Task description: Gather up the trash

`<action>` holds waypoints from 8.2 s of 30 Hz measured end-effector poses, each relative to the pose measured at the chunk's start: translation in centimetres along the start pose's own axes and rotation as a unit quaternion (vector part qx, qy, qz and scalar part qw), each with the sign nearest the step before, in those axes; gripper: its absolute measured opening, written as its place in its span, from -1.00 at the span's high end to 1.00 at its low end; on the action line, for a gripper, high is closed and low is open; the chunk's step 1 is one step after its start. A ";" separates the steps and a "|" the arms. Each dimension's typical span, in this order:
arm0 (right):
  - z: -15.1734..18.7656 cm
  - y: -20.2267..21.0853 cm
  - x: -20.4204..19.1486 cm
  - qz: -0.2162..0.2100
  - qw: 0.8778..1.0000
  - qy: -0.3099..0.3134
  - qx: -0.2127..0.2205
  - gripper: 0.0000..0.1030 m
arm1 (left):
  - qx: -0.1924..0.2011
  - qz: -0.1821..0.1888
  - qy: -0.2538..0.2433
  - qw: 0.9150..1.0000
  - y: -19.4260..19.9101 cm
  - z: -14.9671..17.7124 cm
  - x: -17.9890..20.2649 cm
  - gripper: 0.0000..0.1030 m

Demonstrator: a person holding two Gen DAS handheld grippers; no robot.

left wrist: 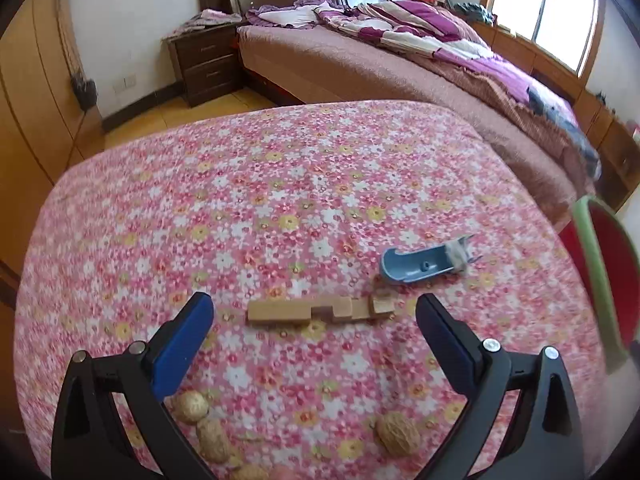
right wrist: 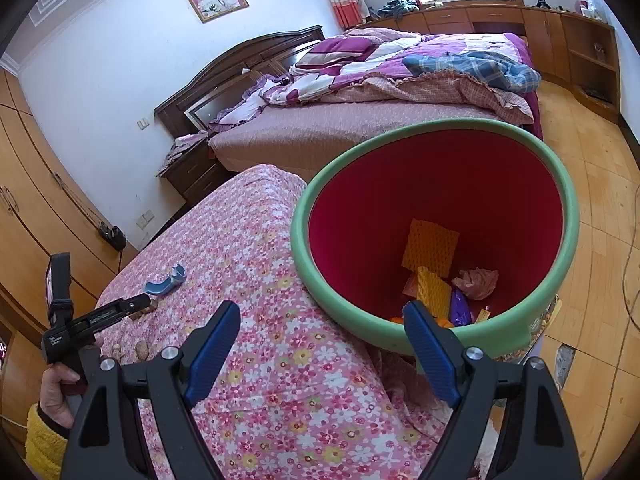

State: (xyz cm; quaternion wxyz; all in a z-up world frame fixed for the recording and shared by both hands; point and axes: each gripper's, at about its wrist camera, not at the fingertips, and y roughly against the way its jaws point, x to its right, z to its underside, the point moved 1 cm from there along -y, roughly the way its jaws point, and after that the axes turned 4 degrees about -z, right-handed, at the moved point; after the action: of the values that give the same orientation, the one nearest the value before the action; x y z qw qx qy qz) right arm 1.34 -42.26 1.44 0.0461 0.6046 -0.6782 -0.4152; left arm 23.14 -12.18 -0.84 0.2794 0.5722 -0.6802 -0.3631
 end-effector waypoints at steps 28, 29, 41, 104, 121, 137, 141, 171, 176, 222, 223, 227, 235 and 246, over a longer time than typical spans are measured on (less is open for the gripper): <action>0.0 -1.0 -6.1 -0.031 0.997 0.060 -0.021 -0.71 | 0.028 -0.036 0.030 0.999 3.4 0.0 -6.0 -0.50; 0.0 -1.2 -6.7 -0.036 0.997 0.065 -0.023 -0.73 | 0.031 -0.046 0.031 0.998 3.9 0.0 -6.9 -0.50; 0.8 -6.2 -13.6 -0.058 0.990 0.110 -0.065 -1.00 | 0.031 -0.075 0.111 0.990 3.8 1.0 -15.2 -0.50; 2.0 -7.7 -14.8 -0.031 0.992 0.113 -0.054 -0.49 | 0.076 -0.018 0.090 0.993 3.7 3.5 -11.3 -0.50; 0.1 -1.0 -4.2 0.060 0.997 0.034 0.014 -0.49 | 0.094 0.075 0.035 0.992 8.9 2.8 -2.5 -0.50; -3.1 -0.6 4.3 0.090 0.996 0.005 0.027 -0.50 | 0.081 0.142 -0.025 0.986 9.8 1.8 8.6 -0.50; -3.5 -1.0 5.3 0.078 0.997 0.000 0.027 -0.62 | 0.084 0.146 -0.040 0.985 9.8 1.4 11.0 -0.50; -3.2 5.7 13.4 0.090 0.986 -0.081 0.116 -0.78 | 0.058 0.250 -0.174 0.951 7.0 1.8 28.2 -0.54; -2.9 5.5 13.9 0.086 0.986 -0.085 0.111 -0.78 | 0.061 0.236 -0.168 0.955 6.5 2.2 28.5 -0.68; 5.7 5.5 -8.3 -0.044 0.993 0.104 0.034 -0.95 | 0.087 0.061 0.032 0.994 16.1 10.6 1.9 -0.68; 5.9 5.7 -8.7 -0.046 0.993 0.108 0.033 -0.95 | 0.090 0.055 0.035 0.994 16.2 10.9 1.5 -0.68; 6.9 6.5 -10.1 -0.047 0.989 0.131 0.043 -0.95 | 0.106 0.027 0.048 0.993 17.1 12.5 -0.2 -0.68; 9.6 8.1 -12.0 -0.050 0.983 0.167 0.064 -0.98 | 0.120 0.012 0.065 0.991 18.5 15.1 -2.3 -0.68; 12.1 10.7 -12.2 -0.048 0.980 0.174 0.090 -0.98 | 0.162 -0.006 0.083 0.983 20.9 17.8 -2.8 -0.68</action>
State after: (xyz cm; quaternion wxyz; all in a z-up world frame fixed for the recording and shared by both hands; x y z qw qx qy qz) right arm -10.62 -26.46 5.58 0.0888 0.7007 -0.6649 -0.2430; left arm -2.48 -4.67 5.93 0.2367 0.6420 -0.7009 -0.2013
